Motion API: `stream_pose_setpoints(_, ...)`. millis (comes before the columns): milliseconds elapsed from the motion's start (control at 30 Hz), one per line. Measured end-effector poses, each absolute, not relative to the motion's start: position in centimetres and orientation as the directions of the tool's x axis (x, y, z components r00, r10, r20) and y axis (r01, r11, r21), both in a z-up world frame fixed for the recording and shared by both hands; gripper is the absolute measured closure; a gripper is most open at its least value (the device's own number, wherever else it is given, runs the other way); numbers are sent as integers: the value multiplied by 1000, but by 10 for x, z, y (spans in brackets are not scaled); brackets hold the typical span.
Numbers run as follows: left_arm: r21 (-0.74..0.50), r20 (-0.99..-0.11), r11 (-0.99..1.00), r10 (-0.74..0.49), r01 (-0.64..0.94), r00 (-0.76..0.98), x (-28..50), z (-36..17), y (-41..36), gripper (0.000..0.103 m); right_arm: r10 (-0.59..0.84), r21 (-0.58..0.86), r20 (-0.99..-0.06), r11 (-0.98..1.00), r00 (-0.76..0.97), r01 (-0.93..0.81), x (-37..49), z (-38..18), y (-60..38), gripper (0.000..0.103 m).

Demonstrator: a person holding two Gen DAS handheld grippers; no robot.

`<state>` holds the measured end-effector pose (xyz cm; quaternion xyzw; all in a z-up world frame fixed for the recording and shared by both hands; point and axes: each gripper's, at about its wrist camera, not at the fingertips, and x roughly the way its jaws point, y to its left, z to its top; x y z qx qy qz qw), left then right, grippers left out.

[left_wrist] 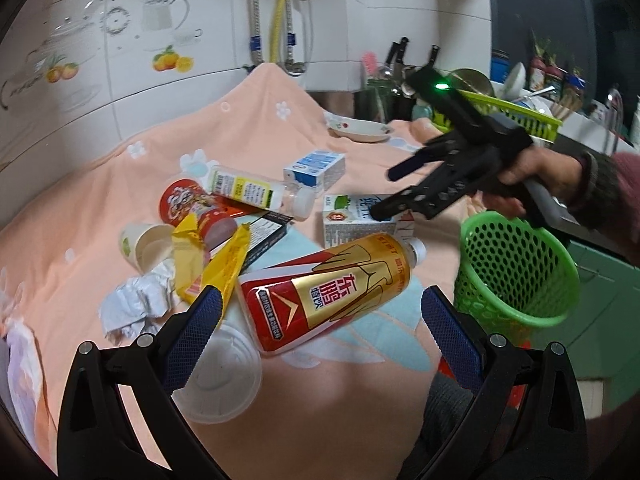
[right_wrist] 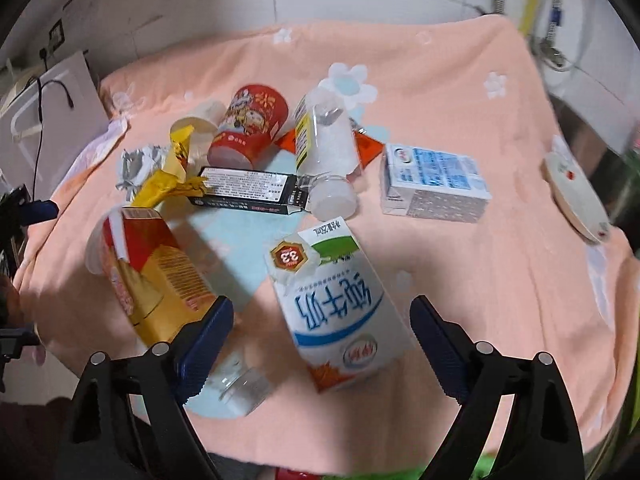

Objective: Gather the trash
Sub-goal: 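Grasp the white milk carton with the right tool while the left tool grasps the tea bottle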

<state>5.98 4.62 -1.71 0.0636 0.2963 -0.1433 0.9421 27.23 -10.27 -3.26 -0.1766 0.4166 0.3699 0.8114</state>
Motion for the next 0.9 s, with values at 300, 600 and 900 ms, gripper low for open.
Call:
stream_pose_setpoints(300,54,-621,913,-286,403,730,85,-21,45,5,442,85,-867,587,231,-805,315,-57,-84,19)
stream_pose_setpoints(600,128,-676,834,-323,537,663,117,-22,30,5,429,119,-888,564,167,-817,320,-77,-80,32)
stream_pose_setpoints(900,138,-749,718,-375,683,546,147,-29,10,6,456,142,-854,665,248,-733,312,-63,-120,33)
